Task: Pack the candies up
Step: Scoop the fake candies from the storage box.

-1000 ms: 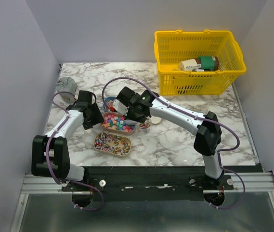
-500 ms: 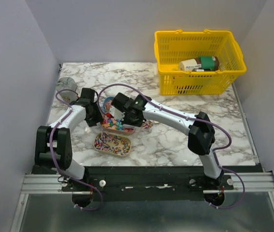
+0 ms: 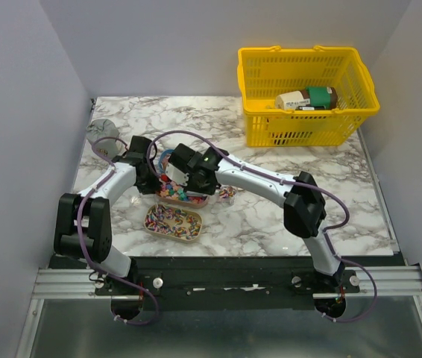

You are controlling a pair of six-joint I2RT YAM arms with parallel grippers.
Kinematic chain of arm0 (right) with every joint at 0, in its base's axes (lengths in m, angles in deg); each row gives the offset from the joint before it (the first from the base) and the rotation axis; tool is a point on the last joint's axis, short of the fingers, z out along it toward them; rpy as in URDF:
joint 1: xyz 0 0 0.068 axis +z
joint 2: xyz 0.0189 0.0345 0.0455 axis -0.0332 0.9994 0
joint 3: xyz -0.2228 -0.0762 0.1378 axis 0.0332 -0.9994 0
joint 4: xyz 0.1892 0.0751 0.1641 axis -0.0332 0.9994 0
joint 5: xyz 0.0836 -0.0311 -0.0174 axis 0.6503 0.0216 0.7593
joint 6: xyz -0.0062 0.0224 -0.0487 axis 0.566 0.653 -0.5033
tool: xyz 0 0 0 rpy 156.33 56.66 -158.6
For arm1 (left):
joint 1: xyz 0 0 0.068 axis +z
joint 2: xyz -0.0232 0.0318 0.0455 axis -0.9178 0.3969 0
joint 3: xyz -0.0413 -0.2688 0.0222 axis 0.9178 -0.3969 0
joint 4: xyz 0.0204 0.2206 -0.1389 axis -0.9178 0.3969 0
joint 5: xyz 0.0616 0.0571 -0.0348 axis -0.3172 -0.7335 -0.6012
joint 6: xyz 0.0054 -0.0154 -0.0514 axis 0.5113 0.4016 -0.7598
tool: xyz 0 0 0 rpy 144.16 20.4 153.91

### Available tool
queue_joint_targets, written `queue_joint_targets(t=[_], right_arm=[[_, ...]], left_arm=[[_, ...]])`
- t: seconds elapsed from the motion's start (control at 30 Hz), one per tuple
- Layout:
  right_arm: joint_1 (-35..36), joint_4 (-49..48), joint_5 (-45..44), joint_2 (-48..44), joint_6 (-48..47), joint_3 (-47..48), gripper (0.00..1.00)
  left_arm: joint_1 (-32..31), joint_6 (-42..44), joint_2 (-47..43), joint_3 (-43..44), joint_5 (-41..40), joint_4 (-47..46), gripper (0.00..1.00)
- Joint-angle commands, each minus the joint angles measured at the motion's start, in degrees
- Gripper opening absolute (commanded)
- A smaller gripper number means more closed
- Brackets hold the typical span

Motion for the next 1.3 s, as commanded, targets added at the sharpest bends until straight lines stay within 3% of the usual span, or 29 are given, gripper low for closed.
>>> queue_joint_targets(t=[0.0, 0.73, 1.07, 1.27], right_arm=[[0.3, -1.2, 0.3, 2.6, -1.0, 1.2, 0.01], [0.4, -15.2, 4.8, 4.2, -0.5, 0.9, 0.01], [0.5, -21.5, 10.9, 2.9, 3.9, -3.4, 0.01], [0.5, -24.6, 10.1, 2.2, 8.7, -5.4, 0.01]], left_arm=[[-0.6, 0.4, 0.3, -0.5, 0.9, -0.4, 0.24], [-0.8, 0.0, 0.1, -1.4, 3.2, -2.0, 0.19], [-0.8, -0.1, -1.0, -1.9, 4.5, -3.3, 0.19], [-0.8, -0.4, -2.9, -2.2, 4.5, -3.8, 0.22]])
